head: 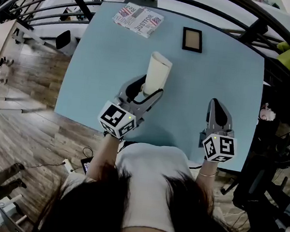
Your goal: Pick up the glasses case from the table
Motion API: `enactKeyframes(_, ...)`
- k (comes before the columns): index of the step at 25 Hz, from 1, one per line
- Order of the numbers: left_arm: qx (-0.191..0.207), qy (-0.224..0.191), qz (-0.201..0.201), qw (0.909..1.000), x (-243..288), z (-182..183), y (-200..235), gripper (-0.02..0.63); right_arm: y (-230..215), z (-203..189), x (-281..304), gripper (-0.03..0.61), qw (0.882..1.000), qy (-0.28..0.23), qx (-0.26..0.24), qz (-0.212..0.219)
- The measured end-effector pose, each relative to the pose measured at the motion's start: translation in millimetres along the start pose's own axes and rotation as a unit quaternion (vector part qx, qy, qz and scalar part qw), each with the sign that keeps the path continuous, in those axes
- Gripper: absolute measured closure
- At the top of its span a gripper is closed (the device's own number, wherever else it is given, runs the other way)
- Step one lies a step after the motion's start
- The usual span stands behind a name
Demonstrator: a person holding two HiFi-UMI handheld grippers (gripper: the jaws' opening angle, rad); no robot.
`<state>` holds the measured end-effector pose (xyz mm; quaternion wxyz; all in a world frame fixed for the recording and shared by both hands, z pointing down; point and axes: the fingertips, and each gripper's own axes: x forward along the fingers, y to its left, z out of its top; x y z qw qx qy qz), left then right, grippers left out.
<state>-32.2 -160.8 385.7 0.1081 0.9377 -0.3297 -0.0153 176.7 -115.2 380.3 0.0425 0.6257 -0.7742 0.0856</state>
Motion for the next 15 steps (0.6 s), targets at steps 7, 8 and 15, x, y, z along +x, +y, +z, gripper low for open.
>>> enactKeyframes(7,0.001,0.002,0.000,1.0000,0.4,-2.1,-0.1,0.291,2.7,-1.8,1.8,0.577,1.000,0.002,-0.001,0.006)
enactKeyframes(8,0.001,0.002,0.000,1.0000,0.1,-3.0,0.2,0.291,3.0,-2.7,1.9,0.577,1.000,0.002,0.000,0.006)
enactKeyframes(15,0.001,0.003,0.005,1.0000,-1.1,-5.2,0.0,0.291,0.7,-5.3,-1.5,0.577,1.000,0.002,0.004,0.003)
